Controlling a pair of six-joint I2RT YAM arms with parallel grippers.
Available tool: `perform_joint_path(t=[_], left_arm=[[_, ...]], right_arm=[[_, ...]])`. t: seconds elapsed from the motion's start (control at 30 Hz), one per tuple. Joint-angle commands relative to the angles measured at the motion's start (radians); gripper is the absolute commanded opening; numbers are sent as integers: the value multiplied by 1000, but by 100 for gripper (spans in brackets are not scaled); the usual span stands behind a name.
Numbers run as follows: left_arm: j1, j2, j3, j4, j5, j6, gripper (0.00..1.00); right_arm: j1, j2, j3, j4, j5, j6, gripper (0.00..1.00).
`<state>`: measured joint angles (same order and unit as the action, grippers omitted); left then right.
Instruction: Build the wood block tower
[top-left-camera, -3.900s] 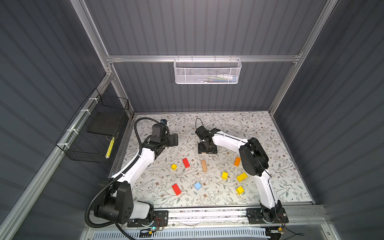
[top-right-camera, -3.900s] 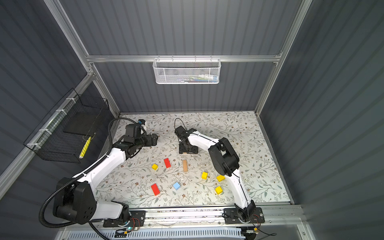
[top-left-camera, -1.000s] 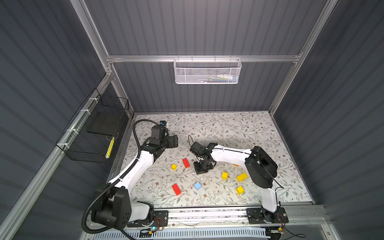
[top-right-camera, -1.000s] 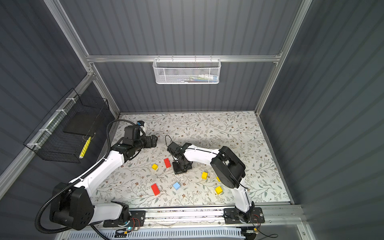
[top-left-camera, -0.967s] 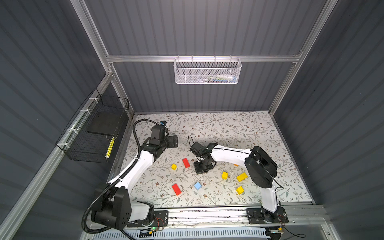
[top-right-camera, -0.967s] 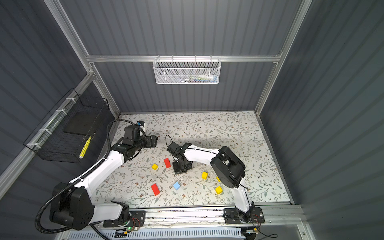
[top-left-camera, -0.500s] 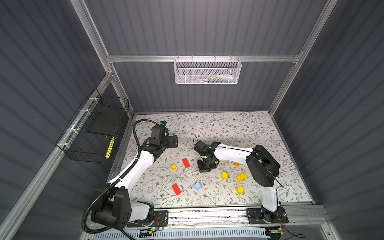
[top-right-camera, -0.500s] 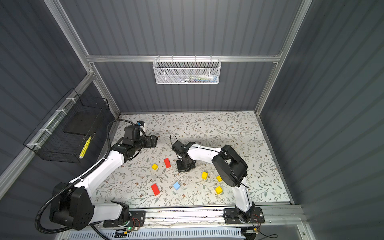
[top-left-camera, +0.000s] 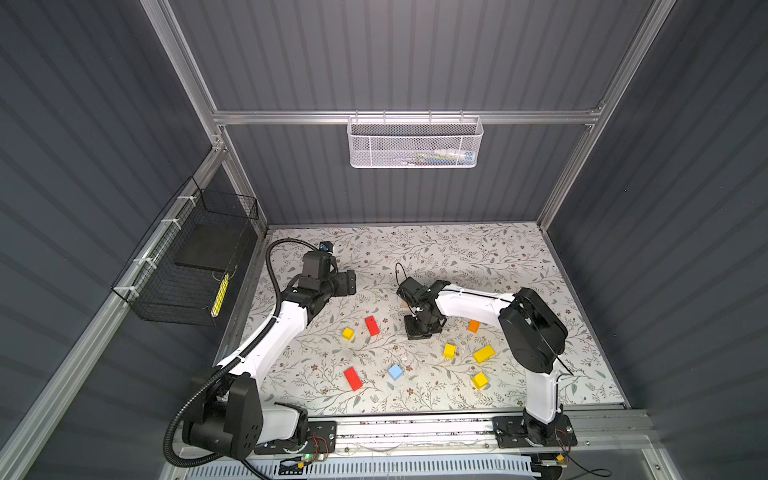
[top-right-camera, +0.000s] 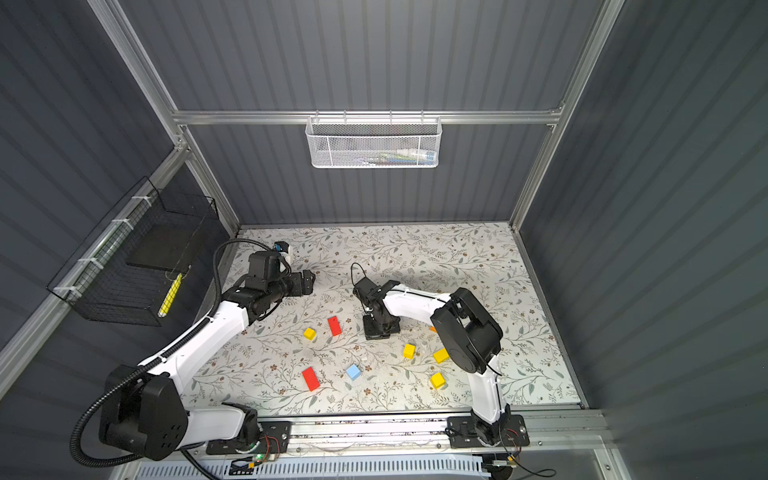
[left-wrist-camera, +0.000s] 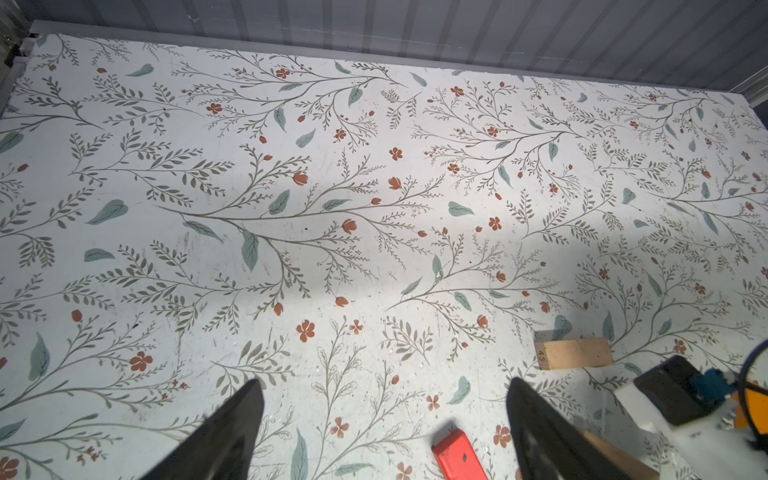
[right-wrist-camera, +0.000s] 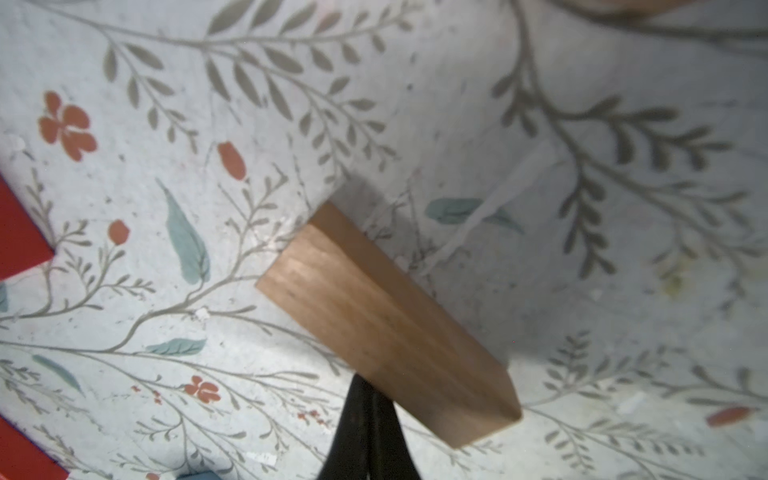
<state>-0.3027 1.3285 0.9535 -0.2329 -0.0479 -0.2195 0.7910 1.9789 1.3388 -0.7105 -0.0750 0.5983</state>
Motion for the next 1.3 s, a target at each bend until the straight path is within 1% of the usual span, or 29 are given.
perform_joint_path(t=[0.0,0.47,0.63,0.7,0.77,0.87,0.9,0.97,1.03,1.13,1.2,1.27], left_arm=[[-6,6,-2,-23,0,-2,91],[-6,10,2,-28,-7,-1,91],[-6,9,-1,-26,-10,0,91],[-6,10,-1,-25,-8,0,91],[-6,11,-2,-22,-6,0,91],[-6,11,-4,-19,-2,0,91],[-6,11,-3,-18,-3,0,91],[-6,11,-4,-17,2,0,91],[-6,9,-6,-14,4,0,91],[-6,9,-8,-13,3,0,91],[-6,9,-8,-12,5,0,91],[-6,9,-9,-12,6,0,91]], right_arm=[[-18,5,-22,-39,61,-14,0],[-39,-27,-42,-42,98,-23,2],[-39,-73,-41,-53,115,-12,3],[-37,-103,-31,-63,129,-3,4],[-29,-131,-20,-68,145,4,8],[-15,-153,-2,-83,183,20,21],[-9,-155,4,-87,201,29,28],[0,-152,10,-91,222,48,49],[2,-144,11,-89,226,66,66],[6,-125,19,-73,220,86,87],[11,-118,24,-56,215,96,98],[14,-110,32,-41,213,105,99]])
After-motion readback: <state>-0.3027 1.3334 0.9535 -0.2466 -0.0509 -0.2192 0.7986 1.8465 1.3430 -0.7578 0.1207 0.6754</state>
